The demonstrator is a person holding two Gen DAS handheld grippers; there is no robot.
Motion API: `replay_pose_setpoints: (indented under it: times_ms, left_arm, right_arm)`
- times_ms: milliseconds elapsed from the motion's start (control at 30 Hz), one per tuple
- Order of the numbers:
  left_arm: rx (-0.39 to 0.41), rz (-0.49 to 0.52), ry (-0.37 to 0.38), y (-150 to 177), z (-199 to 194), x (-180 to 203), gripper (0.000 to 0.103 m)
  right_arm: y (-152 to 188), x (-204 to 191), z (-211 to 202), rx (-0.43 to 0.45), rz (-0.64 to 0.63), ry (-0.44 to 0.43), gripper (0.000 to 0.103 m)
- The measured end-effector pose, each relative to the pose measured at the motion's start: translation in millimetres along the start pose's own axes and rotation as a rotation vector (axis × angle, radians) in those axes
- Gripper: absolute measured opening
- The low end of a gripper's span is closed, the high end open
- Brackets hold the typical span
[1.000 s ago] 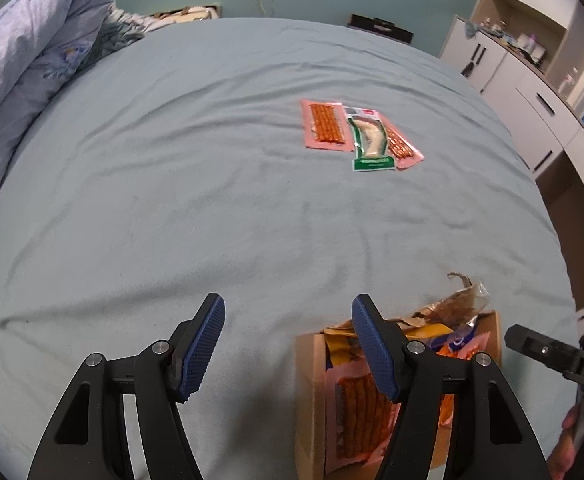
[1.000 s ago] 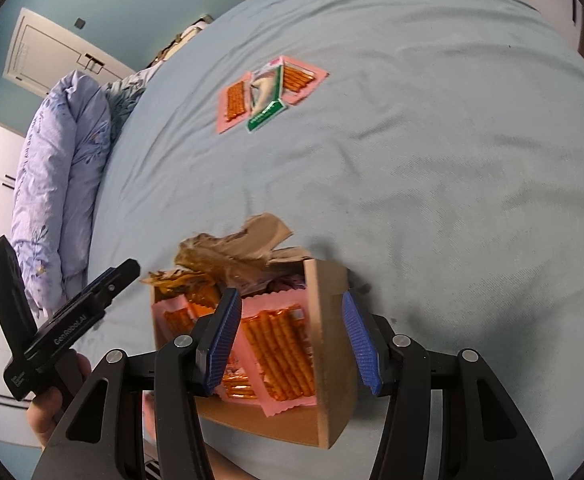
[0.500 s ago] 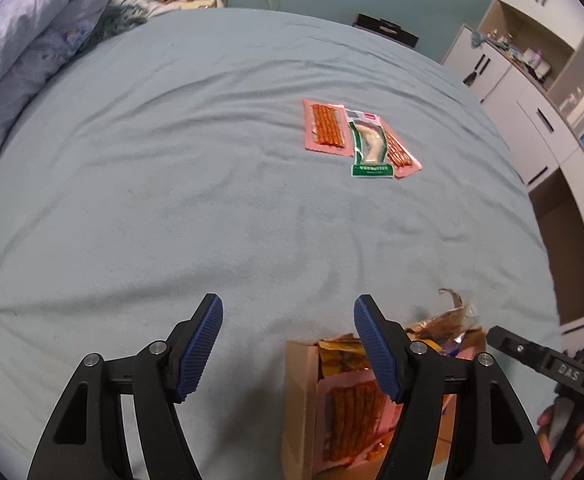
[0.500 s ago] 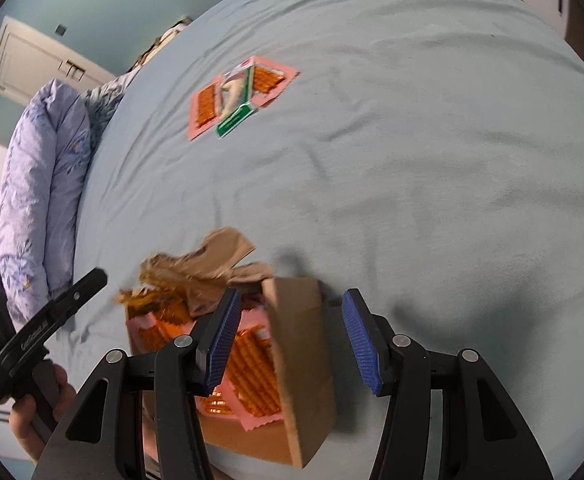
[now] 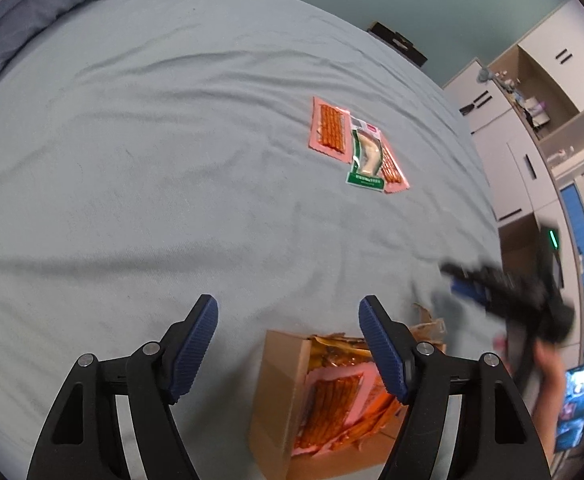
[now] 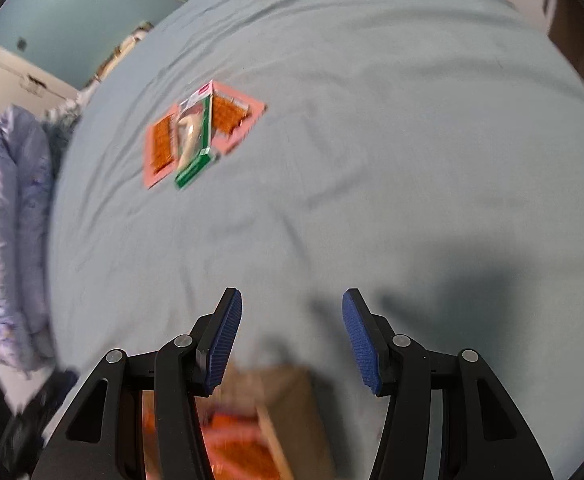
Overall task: Organize snacks
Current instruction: 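Grasp the green-edged pack with the right gripper and lift it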
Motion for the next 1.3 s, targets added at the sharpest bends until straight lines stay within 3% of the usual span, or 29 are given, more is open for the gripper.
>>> replay_pose_setpoints:
  times_ms: [100,300,367,500,600,667,700,767,833,1033,1167,1300]
  left_arm:
    - [-0.005,-0.001,0.019,-1.5,1.8,2.0,0.073]
    - [-0.012,-0.009,0.029,-5.1,10.0,-0.7,0.073]
    - [-0.026,-0.016,0.027,-6.9,16.0,-2.9,0.073]
    - [-0.038,-0.037,0.029,-10.1,23.5,-5.5,0.073]
    - [-0.033,-0.043,0.027,-10.9,23.0,-5.2,0.073]
    - [-0.026,-0.044,0.023,-11.1,21.6,-6.1,0.073]
    - [-0.022,-0.046,0.020,-11.3,21.0,-6.4,0.073]
    - [-0.014,-0.048,0.016,-12.2,19.8,-6.2,0.073]
    - [-0.004,-0.044,0.004,-12.4,18.7,-4.9,0.073]
    - [0.016,-0.029,-0.037,-12.9,16.2,-8.5,0.073]
    - [0.018,-0.029,-0.044,-12.8,15.5,-9.0,0.073]
    - [0.023,0.027,-0.068,-8.9,15.6,-0.9,0.073]
  right_arm:
    - [-38.7,-30.5,18.2,-0.009,-0.068,0.078,0.051]
    - [-111.1,-99.9,62.6,-0.041,-0.132,0.075,0.051]
    - [-125.8,-119.0,72.3,-0.024,-0.156,0.087,0.051]
    - [-128.5,-155.3,110.3,-0.095,-0.258,0.151,0.051]
    - [-118.8,-158.0,133.1,-0.129,-0.287,0.225,0.051]
    - [-108.8,-158.7,131.7,-0.077,-0.323,0.222,0.048]
    - [-101.0,-156.9,133.3,-0.088,-0.342,0.215,0.037]
    - [-86.5,-148.8,130.9,-0.095,-0.350,0.202,0.024]
    - [-73.3,-138.4,123.6,-0.115,-0.339,0.168,0.021]
    - [-42.1,-115.9,44.3,0.011,-0.318,0.015,0.021]
    - [21.6,-93.5,-37.5,0.128,-0.283,-0.123,0.021]
    - [90.1,-67.9,-74.0,0.151,-0.210,-0.234,0.021]
Point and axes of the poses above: each gripper's, at about its wrist camera, not at the fingertips, and z roughly the way its jaws point, x to its right, y to its underside, the point moved 3 cm from there along z, roughly the way its jaws point
